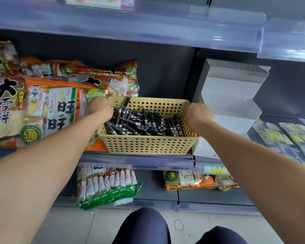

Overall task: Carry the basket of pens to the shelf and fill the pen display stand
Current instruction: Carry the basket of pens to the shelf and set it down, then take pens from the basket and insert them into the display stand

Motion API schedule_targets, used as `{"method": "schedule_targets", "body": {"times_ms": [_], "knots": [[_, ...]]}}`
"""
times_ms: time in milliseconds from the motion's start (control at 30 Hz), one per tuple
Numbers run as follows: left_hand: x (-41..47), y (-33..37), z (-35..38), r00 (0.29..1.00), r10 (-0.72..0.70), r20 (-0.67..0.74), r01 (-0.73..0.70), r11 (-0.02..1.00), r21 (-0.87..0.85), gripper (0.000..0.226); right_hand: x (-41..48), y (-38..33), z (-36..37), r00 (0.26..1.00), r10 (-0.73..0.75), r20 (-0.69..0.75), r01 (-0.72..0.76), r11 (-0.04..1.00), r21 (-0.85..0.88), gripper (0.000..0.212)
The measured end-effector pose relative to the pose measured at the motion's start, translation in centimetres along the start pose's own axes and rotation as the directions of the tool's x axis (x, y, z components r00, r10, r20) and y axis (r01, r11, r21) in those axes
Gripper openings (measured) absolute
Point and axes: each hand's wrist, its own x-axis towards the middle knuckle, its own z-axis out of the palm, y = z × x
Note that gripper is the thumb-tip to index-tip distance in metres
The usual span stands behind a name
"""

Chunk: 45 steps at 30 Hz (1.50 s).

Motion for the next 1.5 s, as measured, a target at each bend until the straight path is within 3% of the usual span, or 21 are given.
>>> {"method": "schedule_targets", "body": {"times_ms": [333,467,567,667,800,867,933,1033,1100,1167,1300,1500], "knots": [[0.7,0.3,1.1,0.999,0.001,0.052,-0.002,1.0,0.019,0.021,2.8,-0.6,0.4,0.999,0.003,0.049,0.001,0.995,-0.096,0.033],[0.7,0.4,1.2,0.997,-0.023,0.069,0.022,1.0,0.014,0.024,4.0,-0.9,1.0,0.996,0.005,0.088,0.001,0.997,-0.076,0.033],[0.5,0.7,1.2,0.996,-0.04,0.08,0.04,0.999,0.012,0.025,5.0,-1.3,1.4,0.986,0.039,0.161,-0.035,0.999,-0.026,0.044],[0.3,1.0,1.1,0.994,-0.076,0.078,0.078,0.997,-0.018,0.028,5.8,-1.2,1.6,0.971,-0.004,0.239,0.016,0.999,-0.046,0.056],[-0.1,1.2,1.1,0.99,-0.114,0.086,0.119,0.991,-0.061,0.03,5.9,-0.5,1.3,0.968,-0.101,0.23,0.114,0.992,-0.045,0.054],[-0.5,1.2,0.9,0.99,-0.115,0.086,0.121,0.991,-0.061,0.029,5.1,-0.4,0.9,0.95,-0.197,0.242,0.199,0.98,0.017,0.061],[-1.3,1.4,0.6,0.995,-0.083,0.057,0.084,0.996,-0.021,0.029,3.8,-0.3,0.3,0.912,-0.287,0.292,0.234,0.951,0.202,0.066],[-3.4,1.5,0.6,0.993,0.113,-0.029,-0.109,0.989,0.101,0.042,1.6,-0.2,-0.9,0.814,-0.437,0.383,0.265,0.866,0.424,0.059],[-4.4,1.5,0.5,0.96,0.277,-0.033,-0.261,0.931,0.254,0.036,0.9,-0.1,-1.0,0.797,-0.474,0.374,0.358,0.87,0.34,0.045],[-4.5,1.4,0.6,0.929,0.366,0.054,-0.364,0.88,0.306,0.032,0.7,-0.1,-0.8,0.819,-0.482,0.311,0.427,0.875,0.229,0.027],[-3.8,0.8,1.2,0.909,0.295,0.294,-0.373,0.891,0.26,0.063,0.7,-0.3,-0.2,0.83,-0.508,0.231,0.493,0.861,0.123,0.014],[-4.9,1.5,0.5,0.885,0.24,0.399,-0.376,0.873,0.31,0.077,1.9,0.0,1.1,0.877,-0.458,0.146,0.472,0.878,-0.08,0.017]]}}
